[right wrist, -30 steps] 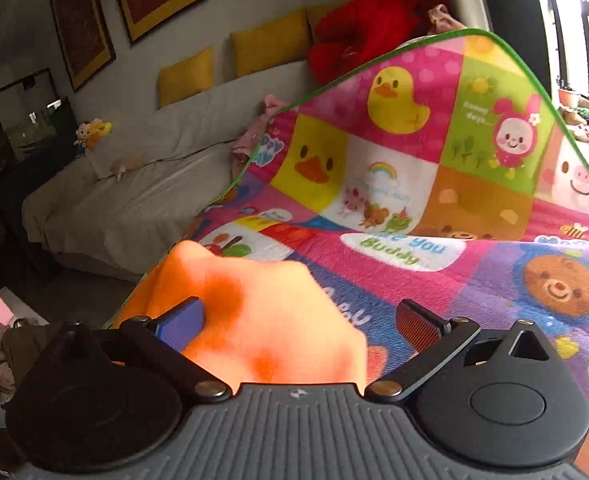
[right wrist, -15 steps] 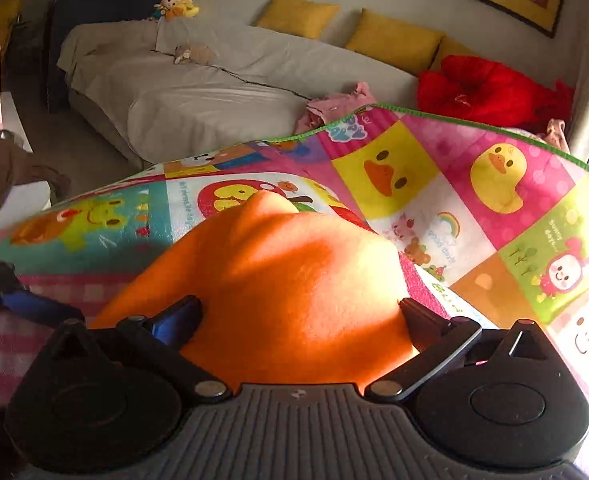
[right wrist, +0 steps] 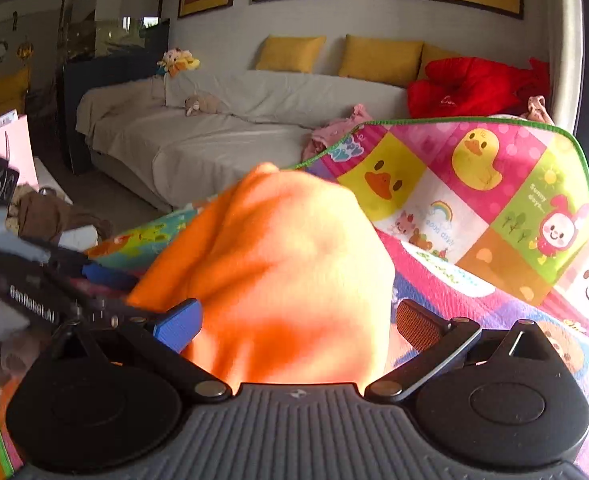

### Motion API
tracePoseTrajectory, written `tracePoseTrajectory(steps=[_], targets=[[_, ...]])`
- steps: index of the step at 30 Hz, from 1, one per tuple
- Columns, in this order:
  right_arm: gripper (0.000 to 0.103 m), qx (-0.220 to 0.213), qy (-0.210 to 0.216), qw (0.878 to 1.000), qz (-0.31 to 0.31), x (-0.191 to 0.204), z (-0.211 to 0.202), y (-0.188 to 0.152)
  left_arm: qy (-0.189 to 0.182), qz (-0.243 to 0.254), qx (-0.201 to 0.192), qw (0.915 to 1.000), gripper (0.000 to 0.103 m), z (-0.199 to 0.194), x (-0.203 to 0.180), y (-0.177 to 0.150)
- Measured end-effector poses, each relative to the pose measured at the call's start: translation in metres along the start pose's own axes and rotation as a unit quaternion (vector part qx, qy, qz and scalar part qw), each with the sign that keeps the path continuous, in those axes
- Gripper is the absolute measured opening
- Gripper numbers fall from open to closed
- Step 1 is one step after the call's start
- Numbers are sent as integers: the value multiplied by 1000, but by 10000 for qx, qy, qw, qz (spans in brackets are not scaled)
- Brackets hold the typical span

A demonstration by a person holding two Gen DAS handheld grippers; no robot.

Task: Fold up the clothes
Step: 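Grasp the orange bundle with the right gripper and fold it over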

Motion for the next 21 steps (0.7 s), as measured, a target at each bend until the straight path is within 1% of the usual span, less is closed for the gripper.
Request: tracePoseTrajectory(steps=[2,3,5,6,11,16,17,21], targets=[[103,483,-158,9986,-132,4,13,-17,38,-47,12,10000,100,0,1,2],[103,664,-306,9971,-203,9,21,-25,66,-86,-15,9999,100,-1,2,4],[103,702,-389,9966,-163,14,28,-33,121,-202,-163,9996,100,-8,4,13],[103,695,-424,9966,-90,16,31,-32,42,-236,-240,9994,100,-10,2,19],[103,735,-638,9951,-174,26,34,-29,-763,-264,-445,9957,100,-10,-26,52],[103,707,-686,9950,-134,27,34,-29,-1563,-290,-647,9852,100,-11,-53,86],[103,687,-672,9953,-116,26,33,-29,-1573,-279,-628,9852,100,-7,-57,88],[103,585,-594,9965,-49,23,31,-30,-903,-164,-268,9954,100,26,-65,81]])
Point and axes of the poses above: each gripper's, at about its wrist camera, not at the fingertips, and z roughly the way its jaws point, x to its left, y to its top, the point moved 2 cm from there along z, roughly the way its jaws point, and after that the axes turned 13 degrees about y, right-handed, at the moved point
